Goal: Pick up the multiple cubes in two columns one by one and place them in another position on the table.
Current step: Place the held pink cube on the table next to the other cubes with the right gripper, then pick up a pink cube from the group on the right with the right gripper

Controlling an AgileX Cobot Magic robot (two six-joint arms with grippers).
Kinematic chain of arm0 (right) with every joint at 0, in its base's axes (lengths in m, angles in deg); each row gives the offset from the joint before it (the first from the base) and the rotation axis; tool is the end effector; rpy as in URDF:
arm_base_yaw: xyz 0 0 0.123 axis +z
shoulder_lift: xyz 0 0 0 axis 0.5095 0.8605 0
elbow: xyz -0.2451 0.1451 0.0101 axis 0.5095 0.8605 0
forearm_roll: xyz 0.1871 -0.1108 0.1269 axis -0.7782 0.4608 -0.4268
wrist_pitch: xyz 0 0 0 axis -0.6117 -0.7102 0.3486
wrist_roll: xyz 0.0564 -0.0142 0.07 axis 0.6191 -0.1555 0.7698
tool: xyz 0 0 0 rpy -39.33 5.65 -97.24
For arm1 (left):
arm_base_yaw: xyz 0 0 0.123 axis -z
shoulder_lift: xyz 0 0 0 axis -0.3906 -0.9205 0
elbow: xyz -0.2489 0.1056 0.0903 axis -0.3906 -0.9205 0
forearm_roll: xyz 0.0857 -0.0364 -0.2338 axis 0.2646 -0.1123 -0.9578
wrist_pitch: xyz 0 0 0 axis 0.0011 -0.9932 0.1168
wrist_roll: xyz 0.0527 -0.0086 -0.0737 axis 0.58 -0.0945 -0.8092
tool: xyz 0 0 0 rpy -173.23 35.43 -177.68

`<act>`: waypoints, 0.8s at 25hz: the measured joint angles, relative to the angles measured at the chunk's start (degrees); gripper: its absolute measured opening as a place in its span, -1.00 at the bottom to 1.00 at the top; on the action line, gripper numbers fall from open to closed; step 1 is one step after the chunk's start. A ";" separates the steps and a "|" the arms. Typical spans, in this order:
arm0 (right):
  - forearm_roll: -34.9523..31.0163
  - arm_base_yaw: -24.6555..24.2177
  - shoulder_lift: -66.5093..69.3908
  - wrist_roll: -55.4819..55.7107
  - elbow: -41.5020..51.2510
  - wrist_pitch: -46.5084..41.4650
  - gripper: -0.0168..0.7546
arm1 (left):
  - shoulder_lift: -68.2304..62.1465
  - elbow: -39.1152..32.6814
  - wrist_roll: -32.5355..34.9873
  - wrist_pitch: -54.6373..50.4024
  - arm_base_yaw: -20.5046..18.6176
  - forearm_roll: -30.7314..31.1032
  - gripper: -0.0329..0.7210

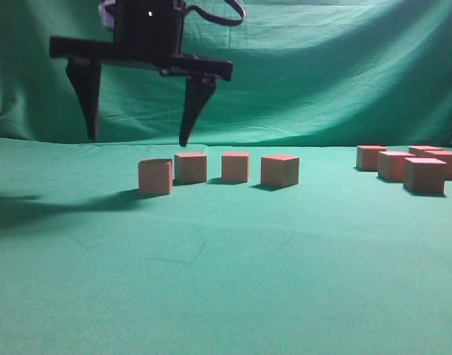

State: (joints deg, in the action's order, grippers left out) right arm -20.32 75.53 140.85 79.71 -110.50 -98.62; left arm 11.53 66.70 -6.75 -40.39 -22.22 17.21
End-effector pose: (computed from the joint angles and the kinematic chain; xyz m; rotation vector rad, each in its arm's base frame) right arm 0.3578 0.3516 0.2065 -0.3481 2.8927 0.1821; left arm 0.0526 -0.0045 0.1769 -0.1359 1.8350 -0.1819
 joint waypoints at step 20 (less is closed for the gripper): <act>4.82 -5.39 -31.67 -14.43 3.25 -1.48 0.50 | 0.00 0.00 0.00 0.00 0.00 0.00 -0.91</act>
State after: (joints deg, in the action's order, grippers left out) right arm -15.50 70.14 109.18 65.27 -107.25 -100.10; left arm 11.53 66.70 -6.75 -40.39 -22.22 17.21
